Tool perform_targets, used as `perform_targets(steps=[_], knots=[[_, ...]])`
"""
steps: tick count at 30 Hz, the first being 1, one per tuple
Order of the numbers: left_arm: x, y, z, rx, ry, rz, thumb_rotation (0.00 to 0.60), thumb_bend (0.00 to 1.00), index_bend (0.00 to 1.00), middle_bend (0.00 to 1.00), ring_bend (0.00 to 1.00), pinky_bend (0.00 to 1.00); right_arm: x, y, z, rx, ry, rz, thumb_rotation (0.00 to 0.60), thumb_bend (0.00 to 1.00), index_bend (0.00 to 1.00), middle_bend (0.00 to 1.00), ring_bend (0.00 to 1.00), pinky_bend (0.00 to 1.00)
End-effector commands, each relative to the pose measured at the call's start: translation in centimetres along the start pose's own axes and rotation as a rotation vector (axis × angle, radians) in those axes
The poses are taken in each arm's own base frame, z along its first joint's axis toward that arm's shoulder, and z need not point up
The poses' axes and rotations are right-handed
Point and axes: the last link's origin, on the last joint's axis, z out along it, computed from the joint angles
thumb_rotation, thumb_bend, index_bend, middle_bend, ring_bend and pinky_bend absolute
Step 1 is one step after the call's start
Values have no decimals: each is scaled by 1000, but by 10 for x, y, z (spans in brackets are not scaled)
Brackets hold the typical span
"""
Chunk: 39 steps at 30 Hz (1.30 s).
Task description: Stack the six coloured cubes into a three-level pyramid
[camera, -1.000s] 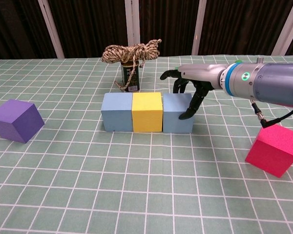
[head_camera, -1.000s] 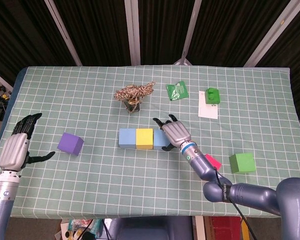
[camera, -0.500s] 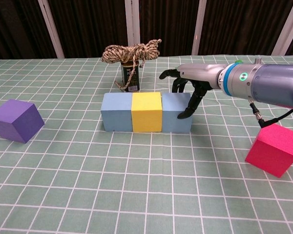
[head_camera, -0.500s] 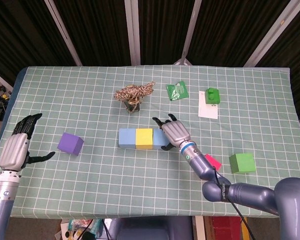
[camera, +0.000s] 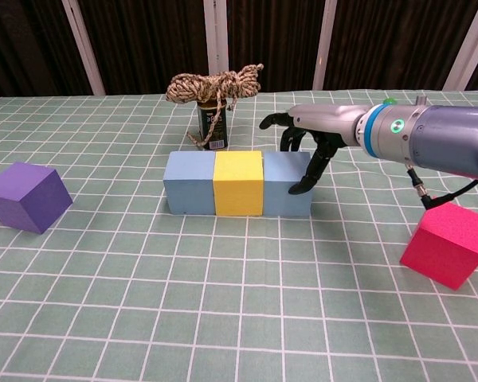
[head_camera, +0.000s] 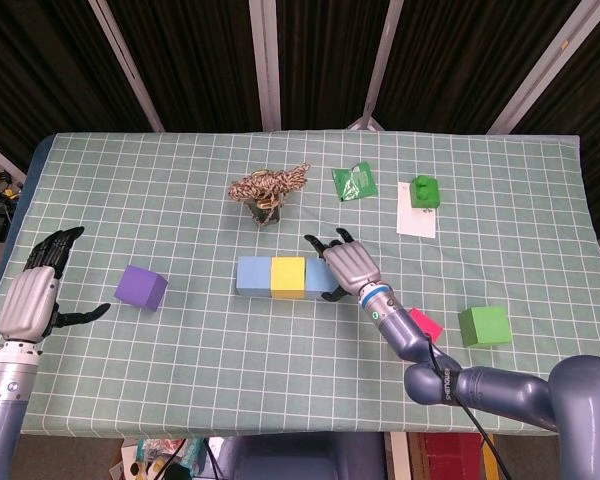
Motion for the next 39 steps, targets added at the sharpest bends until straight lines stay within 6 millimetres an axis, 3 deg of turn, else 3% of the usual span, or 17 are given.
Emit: perform_targets(steps=[1,39], knots=[[0,0,0,0,-1,-1,600,140,0,51,0,0,0,0,0,-2,2,2,600,242,0,352,270,0],[0,1,-1,-4,0,-4,600,140,0,51,0,0,-1,-4,-3,-15,-9,3,600,242,0,311,254,0]])
